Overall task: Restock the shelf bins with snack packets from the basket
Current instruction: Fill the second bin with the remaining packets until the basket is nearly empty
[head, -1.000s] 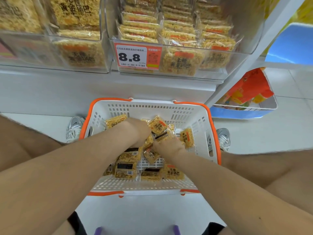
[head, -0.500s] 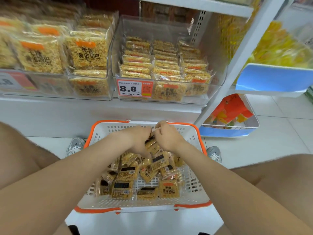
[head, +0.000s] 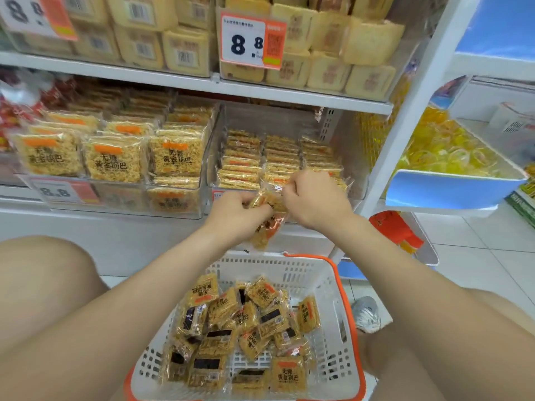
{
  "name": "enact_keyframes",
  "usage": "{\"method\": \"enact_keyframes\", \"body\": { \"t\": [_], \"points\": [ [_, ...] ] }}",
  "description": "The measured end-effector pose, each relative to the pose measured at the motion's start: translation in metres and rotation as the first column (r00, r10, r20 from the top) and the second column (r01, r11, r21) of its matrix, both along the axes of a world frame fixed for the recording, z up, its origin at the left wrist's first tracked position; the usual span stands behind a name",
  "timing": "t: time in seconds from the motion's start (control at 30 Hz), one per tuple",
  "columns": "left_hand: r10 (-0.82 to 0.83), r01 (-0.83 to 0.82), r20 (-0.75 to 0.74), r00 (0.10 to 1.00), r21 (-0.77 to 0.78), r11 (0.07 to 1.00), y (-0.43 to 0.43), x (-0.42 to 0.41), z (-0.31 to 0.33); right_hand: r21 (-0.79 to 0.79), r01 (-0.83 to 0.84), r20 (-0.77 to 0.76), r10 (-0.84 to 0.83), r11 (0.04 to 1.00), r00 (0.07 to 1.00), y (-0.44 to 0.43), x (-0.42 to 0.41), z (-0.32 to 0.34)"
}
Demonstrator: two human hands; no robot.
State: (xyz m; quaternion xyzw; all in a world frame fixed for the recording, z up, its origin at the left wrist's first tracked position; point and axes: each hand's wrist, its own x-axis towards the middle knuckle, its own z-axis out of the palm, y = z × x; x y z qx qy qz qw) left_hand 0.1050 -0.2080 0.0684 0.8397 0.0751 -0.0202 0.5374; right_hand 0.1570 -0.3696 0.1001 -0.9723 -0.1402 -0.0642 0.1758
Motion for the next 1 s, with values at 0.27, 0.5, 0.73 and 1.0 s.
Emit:
{"method": "enact_keyframes", "body": {
  "t": [0.27, 0.5, 0.73, 1.0],
  "points": [
    [0.295, -0.207, 0.020, 0.955, -0.666, 0.717, -0.017, 0.022, 0.023, 0.496, 0.204, -0.205, -0.115, 0.844, 0.972, -0.009, 0.014, 0.013],
    [0.299, -0.174, 0.025, 0.954, -0.767, 0.618, -0.022, 0.036, 0.029, 0.728, 0.281, -0.429, 0.095, 0.625, 0.898, -0.012, 0.018, 0.030],
    [0.347, -0.243, 0.132, 0.929, -0.490, 0.837, -0.021, 0.045, 0.024, 0.607, 0.167, -0.319, 0.045, 0.777, 0.947, -0.029, 0.027, 0.032],
    [0.212, -0.107, 0.161, 0.964, -0.497, 0.861, -0.027, 0.050, 0.023, 0.500, 0.083, -0.276, 0.068, 0.862, 0.959, -0.048, 0.029, 0.053]
  ]
}}
